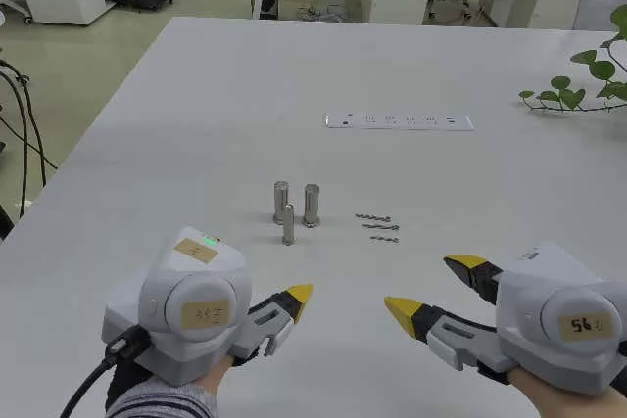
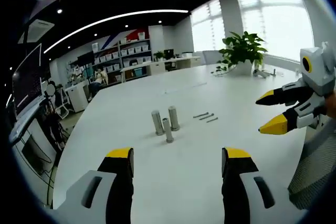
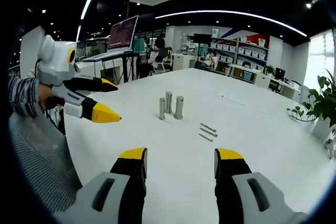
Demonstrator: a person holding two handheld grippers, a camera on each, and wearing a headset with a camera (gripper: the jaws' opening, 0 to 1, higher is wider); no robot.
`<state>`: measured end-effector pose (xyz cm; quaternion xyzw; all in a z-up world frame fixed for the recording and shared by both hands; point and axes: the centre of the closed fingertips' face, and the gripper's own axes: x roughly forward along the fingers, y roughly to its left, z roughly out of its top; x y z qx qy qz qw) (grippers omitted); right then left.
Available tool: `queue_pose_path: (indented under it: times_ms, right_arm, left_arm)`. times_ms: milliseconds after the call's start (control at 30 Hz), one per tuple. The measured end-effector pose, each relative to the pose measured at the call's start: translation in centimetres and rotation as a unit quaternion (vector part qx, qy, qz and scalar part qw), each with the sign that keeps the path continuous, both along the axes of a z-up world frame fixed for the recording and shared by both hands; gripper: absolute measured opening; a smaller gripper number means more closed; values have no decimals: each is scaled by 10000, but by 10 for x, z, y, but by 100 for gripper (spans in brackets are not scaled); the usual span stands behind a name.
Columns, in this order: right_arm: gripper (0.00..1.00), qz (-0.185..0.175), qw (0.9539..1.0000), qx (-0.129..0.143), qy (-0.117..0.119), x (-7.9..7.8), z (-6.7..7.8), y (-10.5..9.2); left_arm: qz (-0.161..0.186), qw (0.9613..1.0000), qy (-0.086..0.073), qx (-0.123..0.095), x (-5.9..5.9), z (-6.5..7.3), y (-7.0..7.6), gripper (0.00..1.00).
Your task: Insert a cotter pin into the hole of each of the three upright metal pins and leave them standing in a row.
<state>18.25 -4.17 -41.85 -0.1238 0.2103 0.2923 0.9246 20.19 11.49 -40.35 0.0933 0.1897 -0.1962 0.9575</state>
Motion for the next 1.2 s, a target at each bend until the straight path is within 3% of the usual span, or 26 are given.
queue_pose_path:
  times_ms: [967,1100,1200]
  right_arm:
    - [48,11,10000,20,-1,0,0,0]
    - [49,-16,10000,60,-26,2,2,-1]
    - [50,-3,10000,91,-28,1,3,0]
  left_arm:
    - [-47,10000,1,17,0,0,-3,65]
    - [-100,9999,-79,93,0,3,-5,65]
    - [-65,10000,-2,43,0,0,-3,65]
